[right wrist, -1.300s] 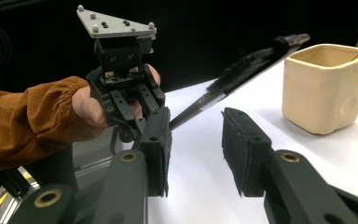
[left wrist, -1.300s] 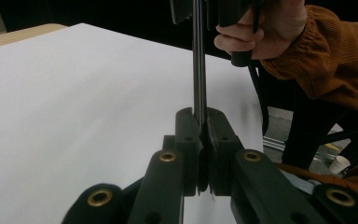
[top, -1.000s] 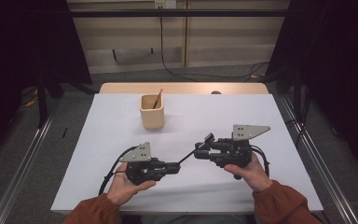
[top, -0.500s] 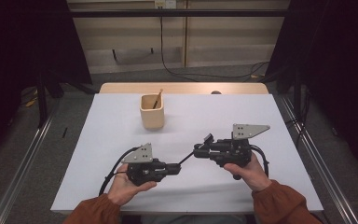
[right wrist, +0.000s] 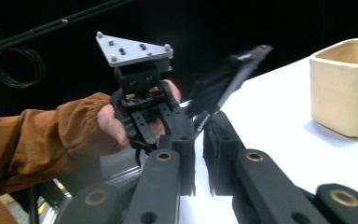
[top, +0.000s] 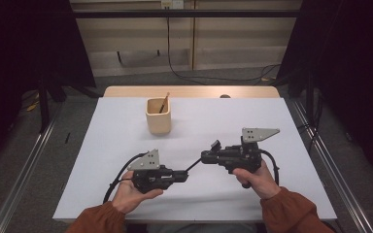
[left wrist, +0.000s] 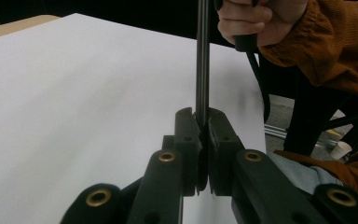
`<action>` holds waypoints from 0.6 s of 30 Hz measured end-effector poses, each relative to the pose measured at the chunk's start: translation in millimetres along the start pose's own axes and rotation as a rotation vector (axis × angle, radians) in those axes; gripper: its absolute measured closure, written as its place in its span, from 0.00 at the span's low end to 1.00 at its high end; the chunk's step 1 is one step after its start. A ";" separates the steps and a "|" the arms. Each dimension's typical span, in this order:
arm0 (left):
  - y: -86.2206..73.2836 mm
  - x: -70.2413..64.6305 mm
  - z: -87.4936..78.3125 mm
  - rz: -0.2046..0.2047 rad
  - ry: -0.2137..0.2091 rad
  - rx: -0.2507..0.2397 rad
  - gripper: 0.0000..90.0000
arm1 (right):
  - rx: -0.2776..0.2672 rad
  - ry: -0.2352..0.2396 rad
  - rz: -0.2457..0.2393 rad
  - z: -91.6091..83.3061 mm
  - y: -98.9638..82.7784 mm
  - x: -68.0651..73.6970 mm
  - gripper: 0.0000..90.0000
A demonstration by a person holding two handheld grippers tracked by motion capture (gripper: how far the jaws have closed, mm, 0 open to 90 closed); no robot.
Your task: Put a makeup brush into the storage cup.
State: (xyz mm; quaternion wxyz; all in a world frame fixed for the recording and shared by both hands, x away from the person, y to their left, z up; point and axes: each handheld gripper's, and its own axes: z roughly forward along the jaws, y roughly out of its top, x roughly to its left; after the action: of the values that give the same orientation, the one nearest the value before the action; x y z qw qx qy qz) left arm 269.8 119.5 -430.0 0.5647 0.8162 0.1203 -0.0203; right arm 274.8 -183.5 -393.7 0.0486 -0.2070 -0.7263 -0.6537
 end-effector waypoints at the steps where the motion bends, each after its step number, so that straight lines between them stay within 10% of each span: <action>1: 0.0 0.4 0.0 0.002 0.005 0.004 0.93 | -0.002 0.009 0.004 0.2 0.0 0.3 0.94; 18: 0.1 4.6 -3.9 -0.057 0.085 -0.031 0.53 | -0.020 -0.004 0.000 -4.5 1.9 3.2 0.95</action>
State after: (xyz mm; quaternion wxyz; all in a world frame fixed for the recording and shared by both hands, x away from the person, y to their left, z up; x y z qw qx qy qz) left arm 273.9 123.8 -429.3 0.5710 0.8037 0.1677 0.0003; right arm 271.7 -187.0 -390.1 0.0451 -0.2088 -0.7199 -0.6603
